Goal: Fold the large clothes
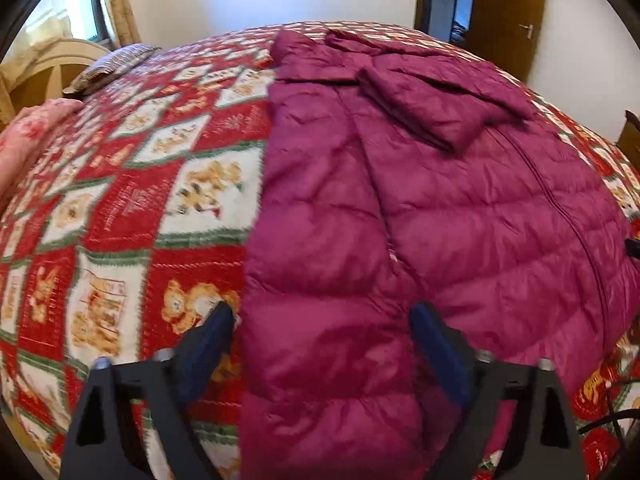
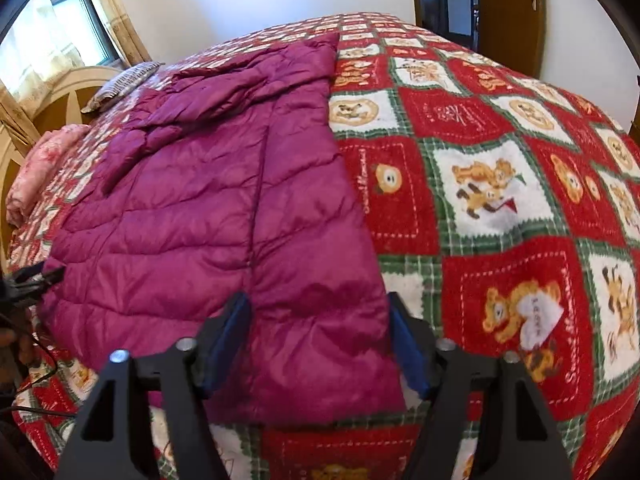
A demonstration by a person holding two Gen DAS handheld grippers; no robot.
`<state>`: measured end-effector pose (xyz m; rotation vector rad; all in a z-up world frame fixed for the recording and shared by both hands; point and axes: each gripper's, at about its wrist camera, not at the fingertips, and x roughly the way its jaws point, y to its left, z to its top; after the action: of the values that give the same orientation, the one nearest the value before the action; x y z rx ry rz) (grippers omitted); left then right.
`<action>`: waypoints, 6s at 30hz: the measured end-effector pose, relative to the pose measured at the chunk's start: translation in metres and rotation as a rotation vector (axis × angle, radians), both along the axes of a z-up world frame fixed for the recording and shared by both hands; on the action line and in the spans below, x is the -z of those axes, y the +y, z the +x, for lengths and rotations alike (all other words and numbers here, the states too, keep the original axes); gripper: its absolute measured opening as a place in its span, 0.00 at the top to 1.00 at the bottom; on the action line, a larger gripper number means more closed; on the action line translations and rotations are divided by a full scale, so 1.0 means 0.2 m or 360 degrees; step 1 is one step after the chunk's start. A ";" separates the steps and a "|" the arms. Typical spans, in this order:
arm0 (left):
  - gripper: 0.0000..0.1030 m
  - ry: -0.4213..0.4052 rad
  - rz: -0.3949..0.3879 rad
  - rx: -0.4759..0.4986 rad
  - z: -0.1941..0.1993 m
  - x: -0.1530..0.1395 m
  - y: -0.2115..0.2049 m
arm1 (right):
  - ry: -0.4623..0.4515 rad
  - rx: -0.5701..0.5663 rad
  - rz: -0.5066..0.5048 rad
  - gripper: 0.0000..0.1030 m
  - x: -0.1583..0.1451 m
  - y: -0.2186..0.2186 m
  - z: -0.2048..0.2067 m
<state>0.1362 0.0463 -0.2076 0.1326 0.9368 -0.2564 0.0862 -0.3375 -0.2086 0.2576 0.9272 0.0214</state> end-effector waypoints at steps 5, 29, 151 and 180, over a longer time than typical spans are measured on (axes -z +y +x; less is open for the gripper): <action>0.93 -0.0114 -0.0040 0.0108 -0.08 -0.16 -0.04 | -0.0128 -0.0084 0.0024 0.90 -0.11 0.04 -0.04; 0.95 -0.0484 -0.0197 0.0068 0.10 -0.79 0.08 | -0.0805 -0.0082 0.0091 0.93 -0.86 0.01 0.01; 0.03 -0.0273 0.0306 -0.0422 1.39 -0.21 -0.51 | -0.0158 -0.0107 -0.0318 0.44 -0.11 0.51 1.51; 0.03 -0.0198 -0.0074 -0.0699 0.70 -0.17 -0.05 | -0.0317 -0.0050 -0.0424 0.30 -0.21 0.63 1.00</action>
<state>0.2760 0.0369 -0.1730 -0.1002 0.8124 0.1355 0.2856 -0.2112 -0.1662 -0.0068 0.7262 -0.0466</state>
